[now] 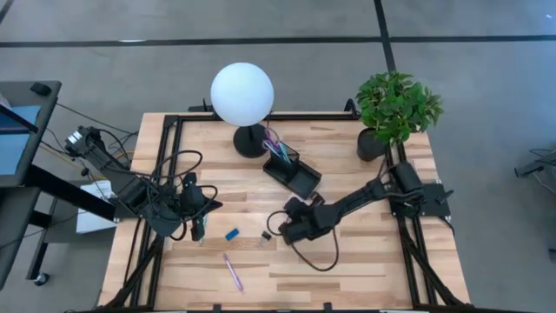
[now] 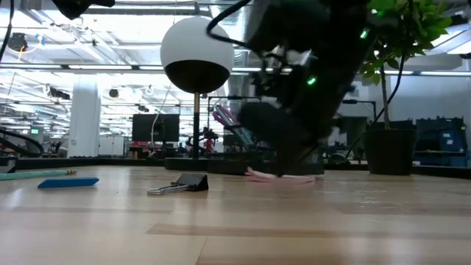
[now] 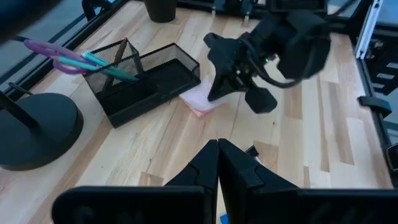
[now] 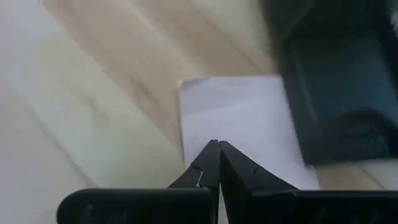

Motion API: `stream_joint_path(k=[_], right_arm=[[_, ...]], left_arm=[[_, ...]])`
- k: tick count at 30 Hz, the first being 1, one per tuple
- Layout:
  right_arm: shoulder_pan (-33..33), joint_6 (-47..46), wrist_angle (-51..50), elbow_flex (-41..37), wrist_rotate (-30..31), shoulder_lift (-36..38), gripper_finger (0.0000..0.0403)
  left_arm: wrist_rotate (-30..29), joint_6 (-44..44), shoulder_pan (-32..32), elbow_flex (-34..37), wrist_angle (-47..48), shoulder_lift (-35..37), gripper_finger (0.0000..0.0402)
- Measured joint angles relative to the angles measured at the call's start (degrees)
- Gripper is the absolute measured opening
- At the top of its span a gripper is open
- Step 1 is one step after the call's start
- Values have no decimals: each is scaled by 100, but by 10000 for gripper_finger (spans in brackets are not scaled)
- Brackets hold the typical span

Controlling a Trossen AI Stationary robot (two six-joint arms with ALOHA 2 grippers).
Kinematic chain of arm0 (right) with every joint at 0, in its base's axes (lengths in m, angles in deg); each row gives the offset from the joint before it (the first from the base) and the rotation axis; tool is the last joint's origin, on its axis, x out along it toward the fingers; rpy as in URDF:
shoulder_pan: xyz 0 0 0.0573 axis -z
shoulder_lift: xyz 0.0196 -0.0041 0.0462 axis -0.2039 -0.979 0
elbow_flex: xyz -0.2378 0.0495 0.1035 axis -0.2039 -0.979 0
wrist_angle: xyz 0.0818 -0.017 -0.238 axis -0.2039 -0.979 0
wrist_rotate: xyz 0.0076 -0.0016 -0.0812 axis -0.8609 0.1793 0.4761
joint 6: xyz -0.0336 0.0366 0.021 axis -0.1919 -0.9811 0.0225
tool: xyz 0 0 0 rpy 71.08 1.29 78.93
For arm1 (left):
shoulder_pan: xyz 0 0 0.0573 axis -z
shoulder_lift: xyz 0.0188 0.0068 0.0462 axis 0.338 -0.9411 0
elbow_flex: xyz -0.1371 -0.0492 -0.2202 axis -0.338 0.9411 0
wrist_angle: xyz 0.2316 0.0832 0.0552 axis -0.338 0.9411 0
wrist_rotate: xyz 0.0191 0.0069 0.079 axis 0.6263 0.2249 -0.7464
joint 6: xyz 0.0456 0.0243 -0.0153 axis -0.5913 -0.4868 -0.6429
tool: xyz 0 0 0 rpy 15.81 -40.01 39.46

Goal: Pick and place office supplies into organizer
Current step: Adjust the pink sticky note

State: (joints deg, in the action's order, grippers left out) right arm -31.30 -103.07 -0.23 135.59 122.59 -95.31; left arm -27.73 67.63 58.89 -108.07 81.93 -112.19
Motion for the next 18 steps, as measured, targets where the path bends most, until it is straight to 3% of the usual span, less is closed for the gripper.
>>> stream_joint_path(k=[3, 13, 18], right_arm=[[-22, -292, -367, 106, 140, -81, 0], [-341, 78, 68, 216, -880, 39, 0], [-446, 178, -13, 220, -811, 206, 0]], left_arm=[[26, -6, 9, 2, -1, -53, 3], [0, -144, 23, 4, 67, -360, 3], [35, 4, 9, 4, 13, -506, 3]])
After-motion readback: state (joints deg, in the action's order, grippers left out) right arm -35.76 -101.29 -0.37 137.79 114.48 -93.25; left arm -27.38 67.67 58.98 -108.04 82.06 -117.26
